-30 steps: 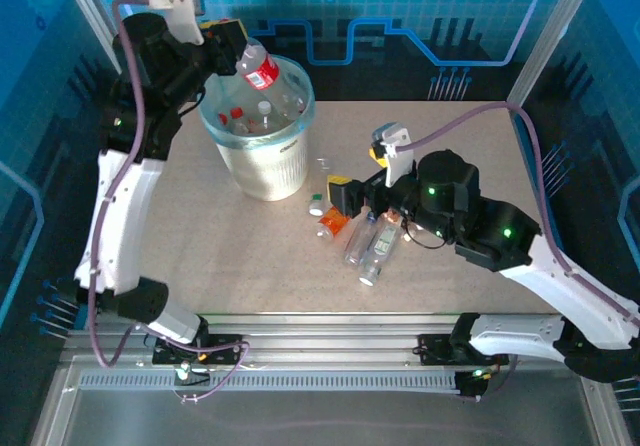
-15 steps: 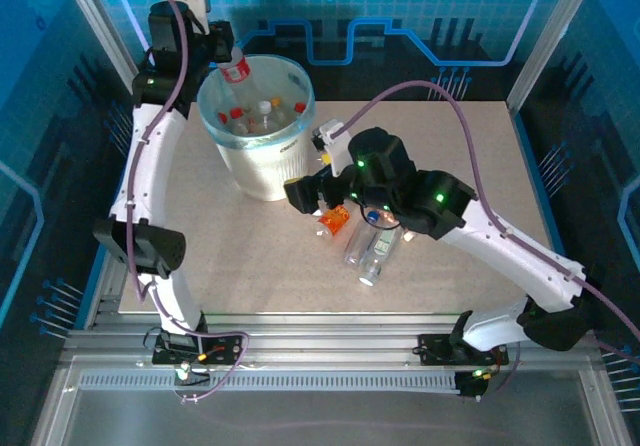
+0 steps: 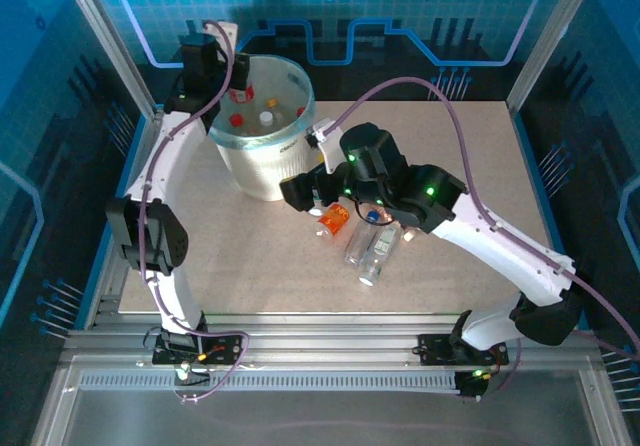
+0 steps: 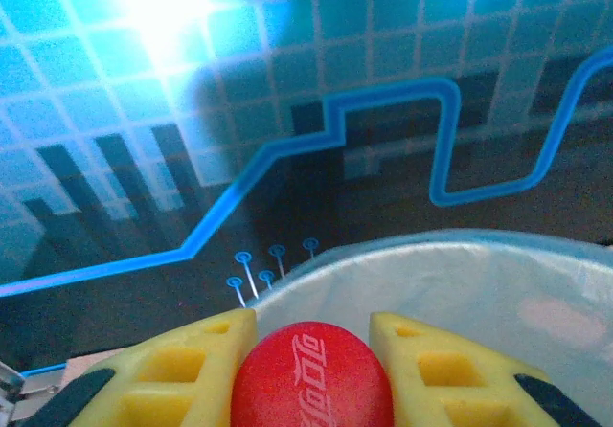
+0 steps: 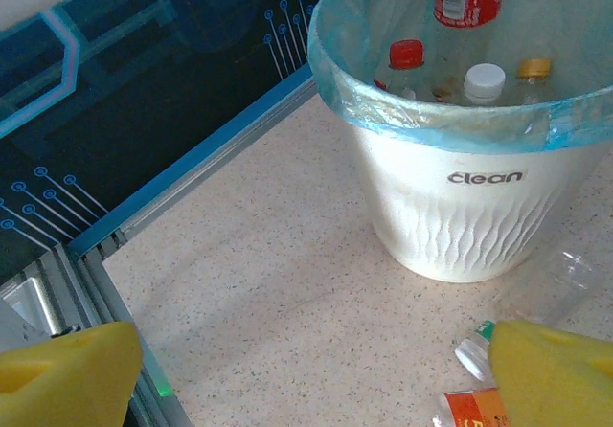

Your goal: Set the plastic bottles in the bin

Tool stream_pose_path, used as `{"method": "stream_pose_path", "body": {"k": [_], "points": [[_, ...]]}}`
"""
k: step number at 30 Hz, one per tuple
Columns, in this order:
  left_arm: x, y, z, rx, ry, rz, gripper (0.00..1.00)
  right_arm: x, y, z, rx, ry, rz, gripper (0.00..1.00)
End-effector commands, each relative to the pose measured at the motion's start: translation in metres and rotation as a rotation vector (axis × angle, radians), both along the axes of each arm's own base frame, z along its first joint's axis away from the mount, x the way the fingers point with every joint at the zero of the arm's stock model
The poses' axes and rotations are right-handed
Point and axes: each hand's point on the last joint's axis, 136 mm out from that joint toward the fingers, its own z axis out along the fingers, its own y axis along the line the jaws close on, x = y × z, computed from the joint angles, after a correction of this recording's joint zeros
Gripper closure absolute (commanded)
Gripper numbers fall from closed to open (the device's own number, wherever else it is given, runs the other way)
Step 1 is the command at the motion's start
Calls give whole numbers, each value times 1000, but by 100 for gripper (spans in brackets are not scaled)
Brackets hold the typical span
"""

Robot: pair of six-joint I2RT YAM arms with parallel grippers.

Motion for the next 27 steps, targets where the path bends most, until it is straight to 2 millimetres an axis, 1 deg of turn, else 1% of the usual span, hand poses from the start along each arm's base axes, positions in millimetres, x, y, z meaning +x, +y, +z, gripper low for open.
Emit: {"method": "stream_pose_path", "body": {"k": [1, 6, 9, 12, 14, 17, 21, 25, 27], "points": [[-2, -14, -25, 10, 39, -81, 100, 3, 0, -6, 1, 36, -6, 6], [-4, -22, -70, -6, 146, -118, 100, 1, 1, -12, -4, 59, -5, 6], [-7, -25, -92, -5, 199, -137, 100, 2, 0, -14, -6, 65, -11, 6], [-10, -28, -113, 39, 261, -157, 100, 2, 0, -16, -6, 74, -13, 6], [-13, -33, -120, 68, 279, -181, 100, 1, 0, -17, -6, 80, -13, 6], [-18, -49, -124, 113, 278, -253, 100, 1, 1, -18, -7, 84, -13, 6], [-22, -65, -139, 165, 332, -315, 100, 1, 1, -20, -7, 94, -15, 7], [-27, -74, -161, 164, 402, -342, 100, -1, -1, -22, -12, 106, -19, 7], [-28, -75, -170, 160, 438, -344, 100, -2, -2, -24, -17, 111, -23, 7]]}}
